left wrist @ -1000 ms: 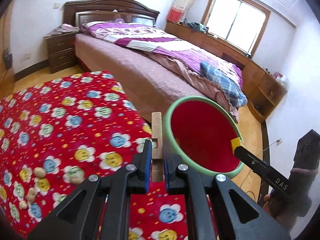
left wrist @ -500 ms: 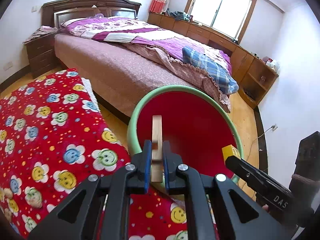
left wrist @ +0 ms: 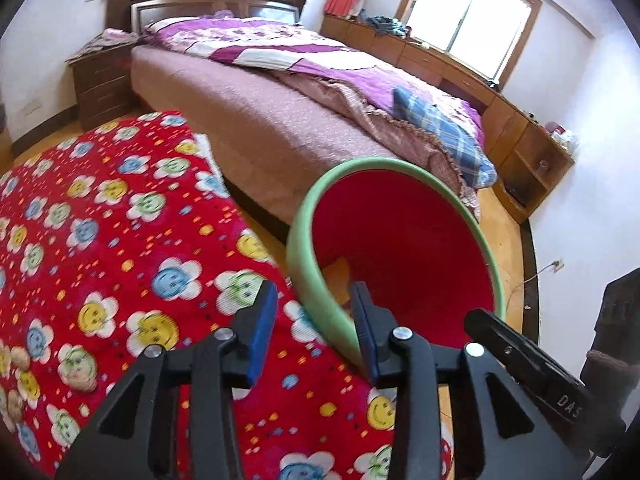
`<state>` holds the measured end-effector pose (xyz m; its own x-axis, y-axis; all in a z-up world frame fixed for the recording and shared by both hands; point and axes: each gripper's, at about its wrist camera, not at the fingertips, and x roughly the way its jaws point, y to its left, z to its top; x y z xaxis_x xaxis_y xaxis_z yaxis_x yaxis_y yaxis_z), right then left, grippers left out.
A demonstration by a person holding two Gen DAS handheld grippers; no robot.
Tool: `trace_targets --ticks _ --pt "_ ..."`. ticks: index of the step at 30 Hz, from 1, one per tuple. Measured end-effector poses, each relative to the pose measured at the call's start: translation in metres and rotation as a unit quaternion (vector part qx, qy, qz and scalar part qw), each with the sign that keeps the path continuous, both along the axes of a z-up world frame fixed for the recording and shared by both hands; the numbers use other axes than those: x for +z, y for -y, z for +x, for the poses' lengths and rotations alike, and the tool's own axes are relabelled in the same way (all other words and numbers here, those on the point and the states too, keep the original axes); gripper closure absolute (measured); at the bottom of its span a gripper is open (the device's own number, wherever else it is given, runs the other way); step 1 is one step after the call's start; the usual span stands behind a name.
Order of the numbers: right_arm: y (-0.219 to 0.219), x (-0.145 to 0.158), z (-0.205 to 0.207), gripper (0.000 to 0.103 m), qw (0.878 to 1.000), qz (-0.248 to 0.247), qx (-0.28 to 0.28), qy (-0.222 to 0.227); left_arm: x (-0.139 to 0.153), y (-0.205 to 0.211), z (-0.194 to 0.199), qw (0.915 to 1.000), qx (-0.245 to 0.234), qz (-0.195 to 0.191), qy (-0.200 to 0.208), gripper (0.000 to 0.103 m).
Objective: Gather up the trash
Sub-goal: 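Open the right tool to drop the yellow box while the left tool drops the stick, then move both tools back over the bedspread toward the peanuts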
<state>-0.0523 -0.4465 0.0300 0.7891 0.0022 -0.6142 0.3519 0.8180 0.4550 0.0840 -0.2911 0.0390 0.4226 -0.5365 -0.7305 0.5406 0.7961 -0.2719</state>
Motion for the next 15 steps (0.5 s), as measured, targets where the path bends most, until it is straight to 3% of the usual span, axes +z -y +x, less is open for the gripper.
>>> trace_targets --ticks 15 --pt "-0.058 0.02 0.003 0.037 0.998 -0.025 0.057 0.016 0.012 -0.071 -0.026 0.9961 0.073 0.037 0.034 0.065"
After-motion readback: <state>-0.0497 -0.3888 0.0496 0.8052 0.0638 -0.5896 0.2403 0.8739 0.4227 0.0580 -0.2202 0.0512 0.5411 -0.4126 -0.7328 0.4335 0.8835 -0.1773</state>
